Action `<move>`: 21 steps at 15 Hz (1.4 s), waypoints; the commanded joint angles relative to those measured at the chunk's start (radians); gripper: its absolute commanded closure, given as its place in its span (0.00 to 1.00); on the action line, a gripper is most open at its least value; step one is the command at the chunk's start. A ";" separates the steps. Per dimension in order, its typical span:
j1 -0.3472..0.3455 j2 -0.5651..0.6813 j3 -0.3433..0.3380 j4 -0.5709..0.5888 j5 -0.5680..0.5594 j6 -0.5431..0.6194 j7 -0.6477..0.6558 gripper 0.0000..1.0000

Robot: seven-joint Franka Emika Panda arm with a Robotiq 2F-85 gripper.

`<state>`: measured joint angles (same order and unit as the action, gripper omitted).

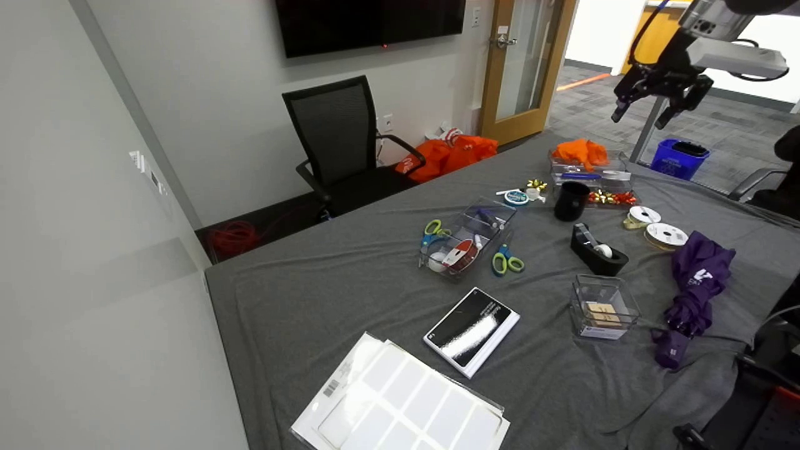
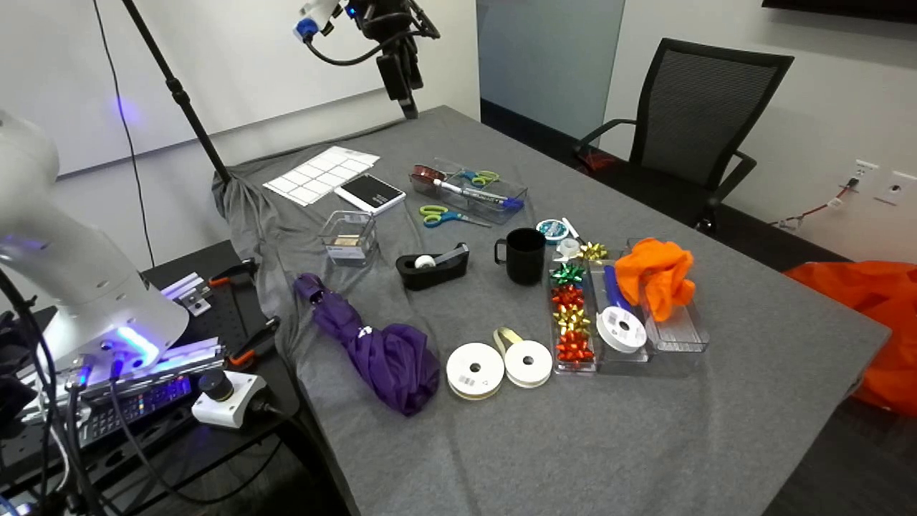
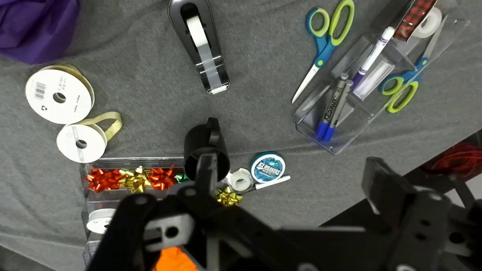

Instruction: Move the black cup closer to the purple umbrella

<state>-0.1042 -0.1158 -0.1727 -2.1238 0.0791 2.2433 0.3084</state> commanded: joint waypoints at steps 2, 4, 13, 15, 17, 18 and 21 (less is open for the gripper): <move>-0.018 0.014 0.017 0.016 0.002 -0.002 0.006 0.00; -0.021 0.013 0.016 0.022 0.002 -0.003 0.006 0.00; -0.003 0.309 0.024 0.153 -0.194 0.049 0.252 0.00; -0.002 0.388 0.016 0.190 -0.162 0.079 0.244 0.00; -0.003 0.458 0.009 0.225 -0.139 0.109 0.232 0.00; -0.007 0.489 0.006 0.238 -0.122 0.129 0.222 0.00; -0.029 0.564 0.012 0.272 -0.049 0.176 0.155 0.00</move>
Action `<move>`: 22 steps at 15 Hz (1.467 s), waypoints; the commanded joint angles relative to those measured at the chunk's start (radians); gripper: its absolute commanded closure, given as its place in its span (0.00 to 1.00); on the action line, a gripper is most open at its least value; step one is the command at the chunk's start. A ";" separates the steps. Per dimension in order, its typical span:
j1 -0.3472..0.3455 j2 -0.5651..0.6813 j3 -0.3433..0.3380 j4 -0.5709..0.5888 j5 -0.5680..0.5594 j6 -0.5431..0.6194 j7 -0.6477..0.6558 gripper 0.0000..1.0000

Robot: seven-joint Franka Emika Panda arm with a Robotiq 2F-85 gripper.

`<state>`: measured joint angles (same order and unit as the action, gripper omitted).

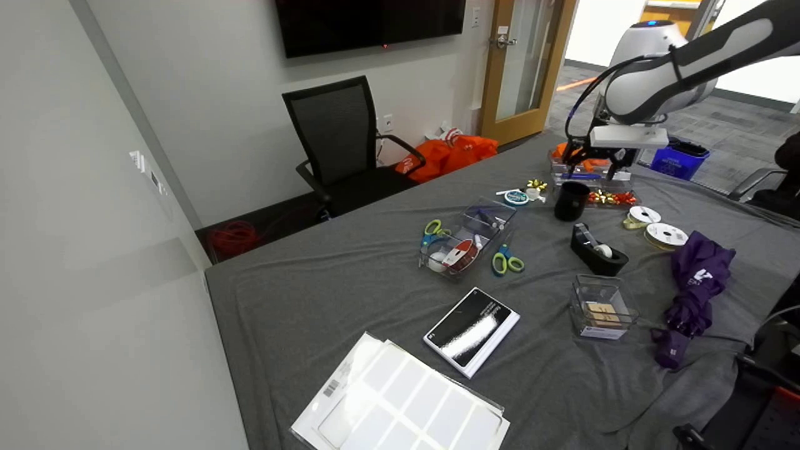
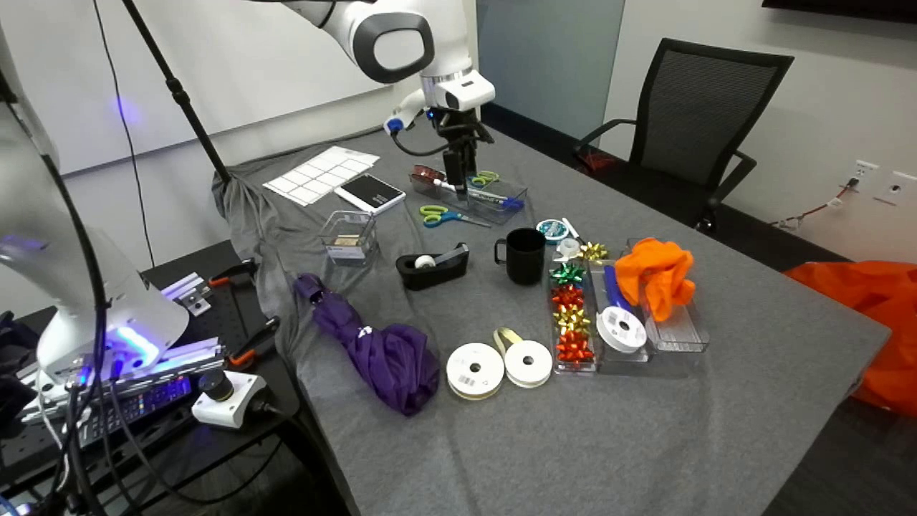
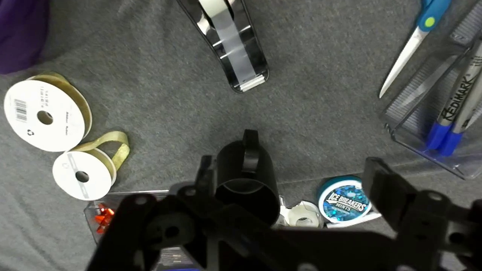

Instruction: Move the black cup closer to the purple umbrella

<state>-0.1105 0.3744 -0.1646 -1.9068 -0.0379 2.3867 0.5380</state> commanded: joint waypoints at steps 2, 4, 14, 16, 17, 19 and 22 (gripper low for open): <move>-0.043 0.113 0.015 0.085 0.123 0.030 -0.147 0.00; -0.062 0.147 0.022 0.120 0.166 0.009 -0.216 0.00; -0.090 0.302 0.001 0.248 0.157 0.020 -0.301 0.00; -0.093 0.329 -0.004 0.257 0.154 0.039 -0.301 0.00; -0.093 0.343 -0.009 0.262 0.151 0.047 -0.296 0.00; -0.093 0.367 -0.015 0.274 0.150 0.066 -0.289 0.00; -0.089 0.405 -0.027 0.299 0.146 0.079 -0.276 0.00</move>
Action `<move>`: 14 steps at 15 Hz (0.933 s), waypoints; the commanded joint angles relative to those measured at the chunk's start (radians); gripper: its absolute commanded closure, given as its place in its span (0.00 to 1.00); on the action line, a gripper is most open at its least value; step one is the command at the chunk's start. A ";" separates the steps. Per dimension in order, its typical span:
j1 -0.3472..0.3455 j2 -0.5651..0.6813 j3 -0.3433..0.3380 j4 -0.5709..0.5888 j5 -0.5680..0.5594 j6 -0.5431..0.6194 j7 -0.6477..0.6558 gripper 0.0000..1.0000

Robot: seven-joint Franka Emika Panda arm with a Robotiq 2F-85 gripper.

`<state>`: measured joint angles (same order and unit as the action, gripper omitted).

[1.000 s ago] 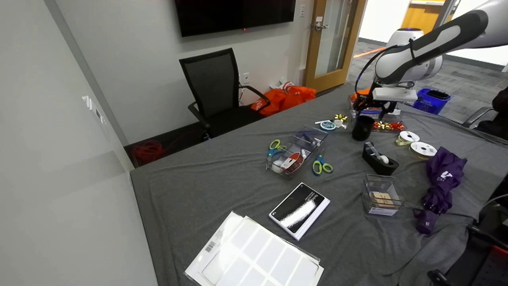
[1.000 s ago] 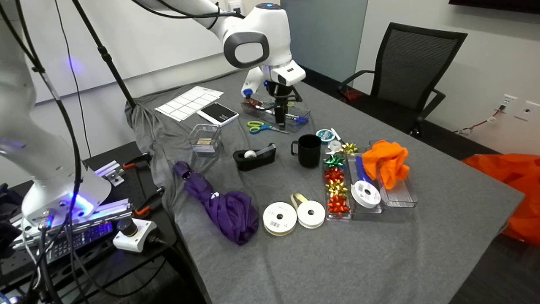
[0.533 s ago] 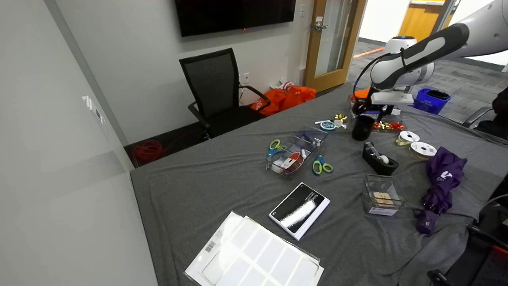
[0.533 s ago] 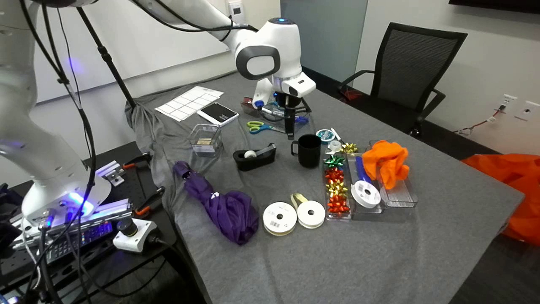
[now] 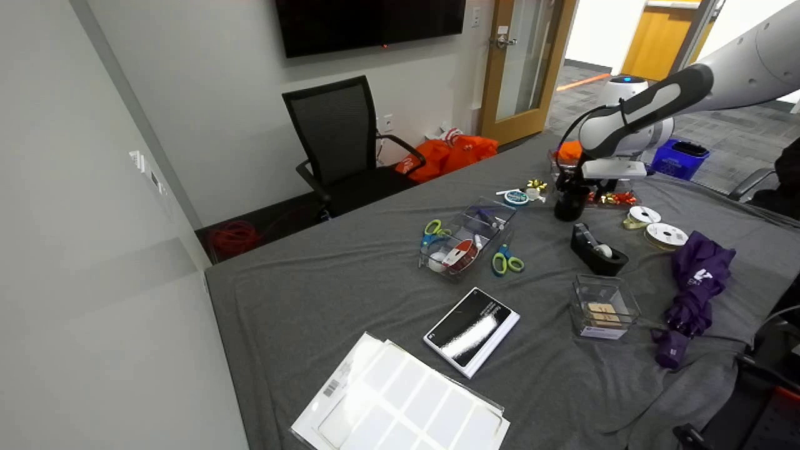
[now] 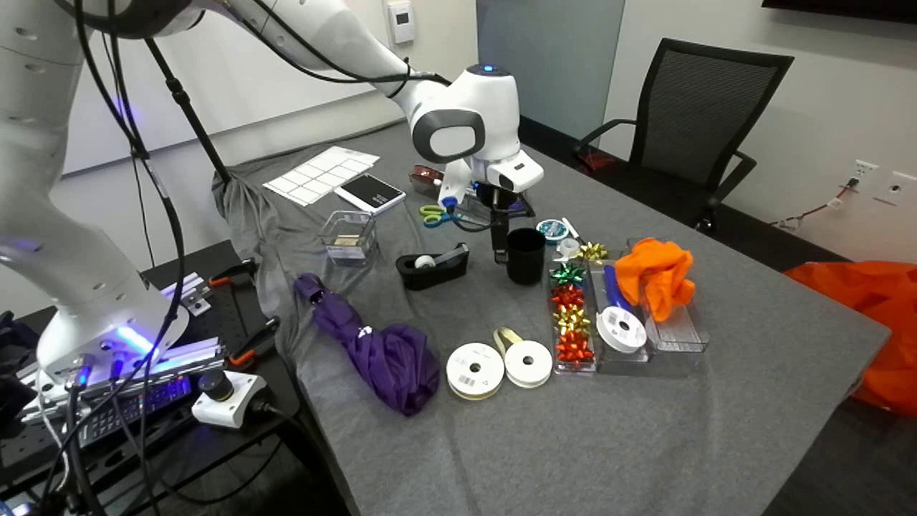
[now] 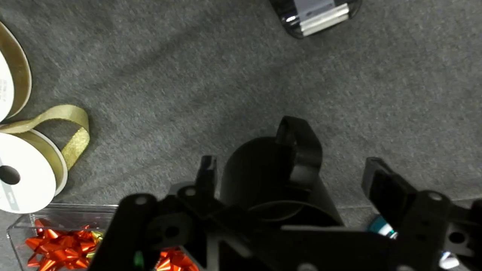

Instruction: Move the black cup closer to the purple umbrella

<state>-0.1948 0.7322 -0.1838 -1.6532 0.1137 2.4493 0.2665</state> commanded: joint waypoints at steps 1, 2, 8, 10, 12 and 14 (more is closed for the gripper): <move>-0.004 0.060 -0.010 0.054 -0.006 0.021 -0.001 0.00; -0.004 0.070 -0.012 0.060 -0.005 0.024 0.002 0.00; -0.006 0.096 -0.007 0.057 0.004 0.056 -0.001 0.00; -0.009 0.097 -0.002 0.047 0.009 0.074 -0.008 0.00; -0.009 0.100 0.001 0.041 0.012 0.093 -0.010 0.00; -0.009 0.103 0.002 0.036 0.015 0.113 -0.008 0.00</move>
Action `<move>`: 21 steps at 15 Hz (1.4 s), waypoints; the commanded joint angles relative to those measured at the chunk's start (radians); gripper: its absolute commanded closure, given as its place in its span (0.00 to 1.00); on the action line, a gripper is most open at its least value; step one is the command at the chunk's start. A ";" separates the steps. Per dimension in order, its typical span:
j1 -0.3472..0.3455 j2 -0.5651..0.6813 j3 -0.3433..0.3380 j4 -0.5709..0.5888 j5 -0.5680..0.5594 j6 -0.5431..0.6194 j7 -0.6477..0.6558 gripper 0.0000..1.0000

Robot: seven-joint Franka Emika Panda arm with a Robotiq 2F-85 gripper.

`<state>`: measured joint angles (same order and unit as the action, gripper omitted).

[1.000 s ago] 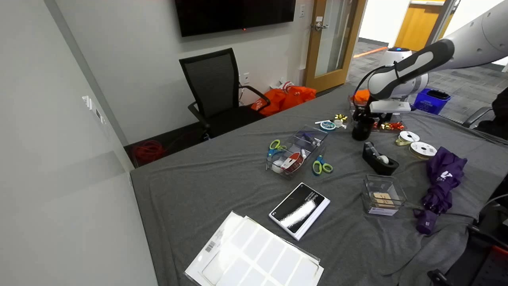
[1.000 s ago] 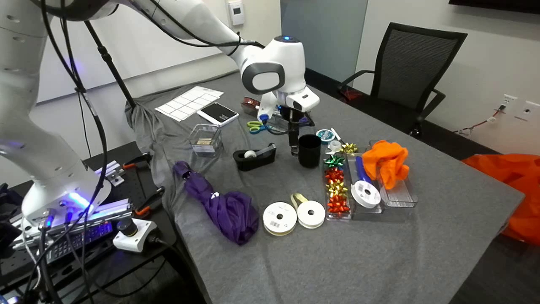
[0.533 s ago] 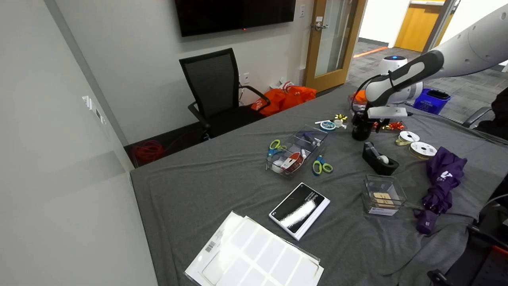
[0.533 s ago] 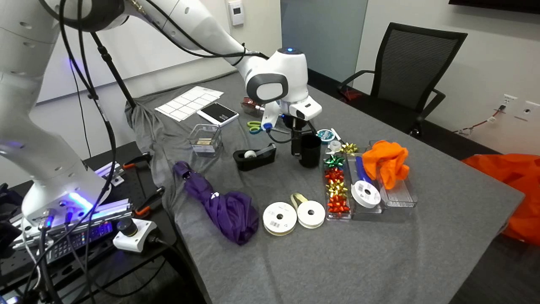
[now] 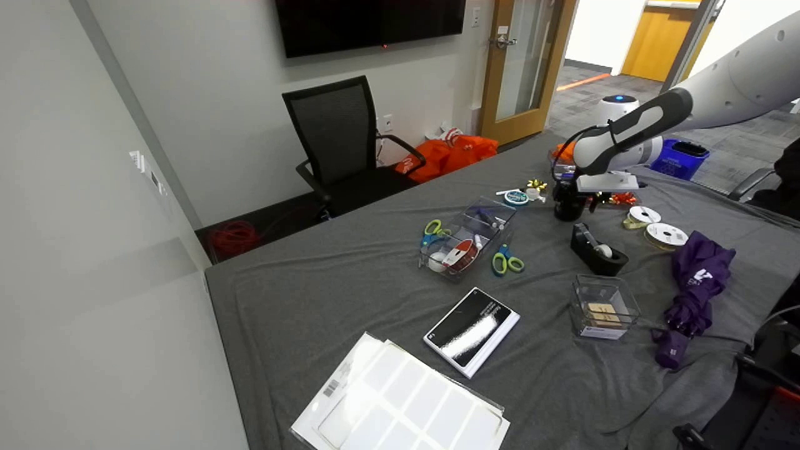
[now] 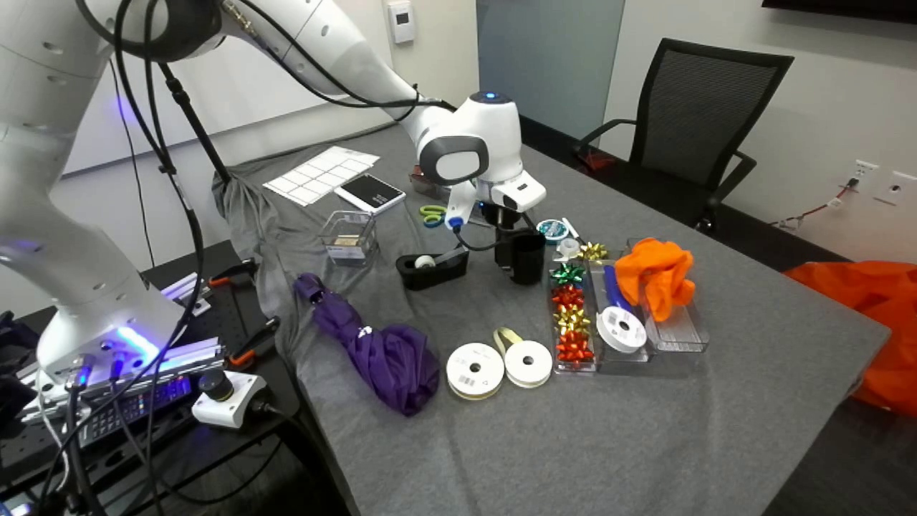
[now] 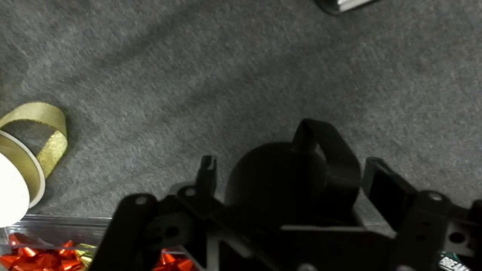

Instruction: Move the black cup closer to the purple umbrella

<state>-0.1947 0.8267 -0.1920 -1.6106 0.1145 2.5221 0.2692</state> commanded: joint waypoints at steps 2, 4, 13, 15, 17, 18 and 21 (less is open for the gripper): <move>-0.009 0.006 0.011 -0.013 0.015 0.049 -0.011 0.00; -0.011 -0.004 0.016 -0.027 0.017 0.050 -0.018 0.00; -0.022 -0.036 0.035 -0.074 0.028 0.041 -0.043 0.00; -0.026 -0.040 0.044 -0.079 0.036 0.043 -0.050 0.00; -0.032 -0.043 0.054 -0.088 0.046 0.049 -0.060 0.00; -0.033 -0.044 0.057 -0.091 0.052 0.050 -0.065 0.00; -0.045 -0.048 0.074 -0.106 0.070 0.054 -0.091 0.27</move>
<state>-0.2044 0.8183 -0.1561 -1.6597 0.1517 2.5537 0.2372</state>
